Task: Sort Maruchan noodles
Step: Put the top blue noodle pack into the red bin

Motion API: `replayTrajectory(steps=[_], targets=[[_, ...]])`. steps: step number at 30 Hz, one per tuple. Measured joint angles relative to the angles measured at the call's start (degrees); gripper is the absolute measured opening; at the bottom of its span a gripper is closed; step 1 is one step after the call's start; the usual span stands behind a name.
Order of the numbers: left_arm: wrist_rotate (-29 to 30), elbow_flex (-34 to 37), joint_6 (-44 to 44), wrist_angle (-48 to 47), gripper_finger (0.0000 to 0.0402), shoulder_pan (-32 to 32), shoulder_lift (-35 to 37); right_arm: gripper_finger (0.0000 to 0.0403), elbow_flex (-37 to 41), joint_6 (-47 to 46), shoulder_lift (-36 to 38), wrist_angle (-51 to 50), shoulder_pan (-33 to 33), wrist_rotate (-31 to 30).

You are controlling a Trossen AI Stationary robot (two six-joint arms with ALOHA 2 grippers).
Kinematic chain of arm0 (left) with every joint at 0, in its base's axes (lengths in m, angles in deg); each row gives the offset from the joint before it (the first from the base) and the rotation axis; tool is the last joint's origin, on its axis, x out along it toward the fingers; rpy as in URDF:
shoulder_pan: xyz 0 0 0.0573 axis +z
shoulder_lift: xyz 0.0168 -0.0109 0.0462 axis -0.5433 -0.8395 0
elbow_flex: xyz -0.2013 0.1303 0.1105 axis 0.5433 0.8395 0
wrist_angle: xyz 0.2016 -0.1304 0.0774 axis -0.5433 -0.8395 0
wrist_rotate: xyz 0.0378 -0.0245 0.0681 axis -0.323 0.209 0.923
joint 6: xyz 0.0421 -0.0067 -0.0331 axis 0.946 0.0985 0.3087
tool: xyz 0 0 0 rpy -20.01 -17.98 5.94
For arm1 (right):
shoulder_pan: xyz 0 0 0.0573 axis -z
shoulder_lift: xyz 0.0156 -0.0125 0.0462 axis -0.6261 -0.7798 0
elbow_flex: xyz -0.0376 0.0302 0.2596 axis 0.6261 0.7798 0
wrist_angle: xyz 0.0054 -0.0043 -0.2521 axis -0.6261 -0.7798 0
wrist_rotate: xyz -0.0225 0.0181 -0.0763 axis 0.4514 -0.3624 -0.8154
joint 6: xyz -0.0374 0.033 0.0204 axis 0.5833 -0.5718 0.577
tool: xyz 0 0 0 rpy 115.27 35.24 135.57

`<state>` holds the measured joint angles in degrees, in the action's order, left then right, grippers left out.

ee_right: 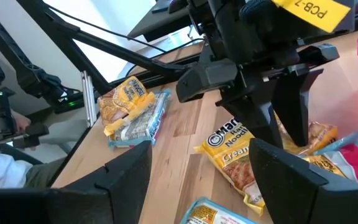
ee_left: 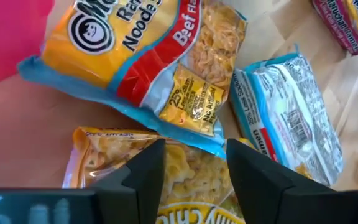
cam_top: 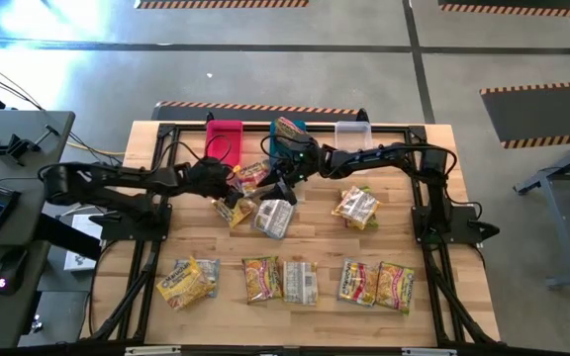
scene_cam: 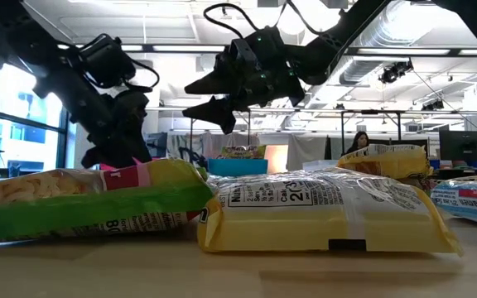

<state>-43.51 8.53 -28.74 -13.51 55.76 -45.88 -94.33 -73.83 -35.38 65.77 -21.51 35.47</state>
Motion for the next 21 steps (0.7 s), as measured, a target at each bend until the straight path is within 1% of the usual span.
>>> replayTrajectory(steps=[4, 7, 10, 13, 15, 18, 21], targets=[[-0.4, 0.0, 1.2, 0.8, 0.0143, -0.4, -1.1, 0.0254, 0.0, 0.0, 0.0, -0.4, 0.0, 0.0], [-2.0, 0.0, 4.8, 1.4, 0.0142, -2.1, -1.8, 0.0254, 0.0, 0.5, 0.0, -1.1, 0.0, -0.1], [-4.9, 0.0, 8.6, 1.2, 0.0139, -4.5, -1.7, 0.0253, 0.0, 1.4, 0.0, -3.0, 0.0, -1.5], [-5.3, -0.4, 11.0, -1.1, 0.0124, -6.5, 0.2, 0.0244, 0.0, 3.5, 0.4, -6.2, 0.0, -3.8], [-3.9, -1.6, 12.9, -2.3, 0.0112, -6.7, 2.5, 0.0231, 0.0, 5.7, 1.4, -9.4, 0.0, -6.1], [1.1, -3.3, 16.2, -4.1, 0.0101, -6.6, 5.5, 0.0207, 0.0, 9.3, 3.9, -14.0, -0.3, -9.2], [2.7, -4.3, 23.9, -5.6, 0.0104, -6.8, 6.1, 0.0191, 0.0, 11.8, 6.4, -18.1, -0.3, -11.1]])
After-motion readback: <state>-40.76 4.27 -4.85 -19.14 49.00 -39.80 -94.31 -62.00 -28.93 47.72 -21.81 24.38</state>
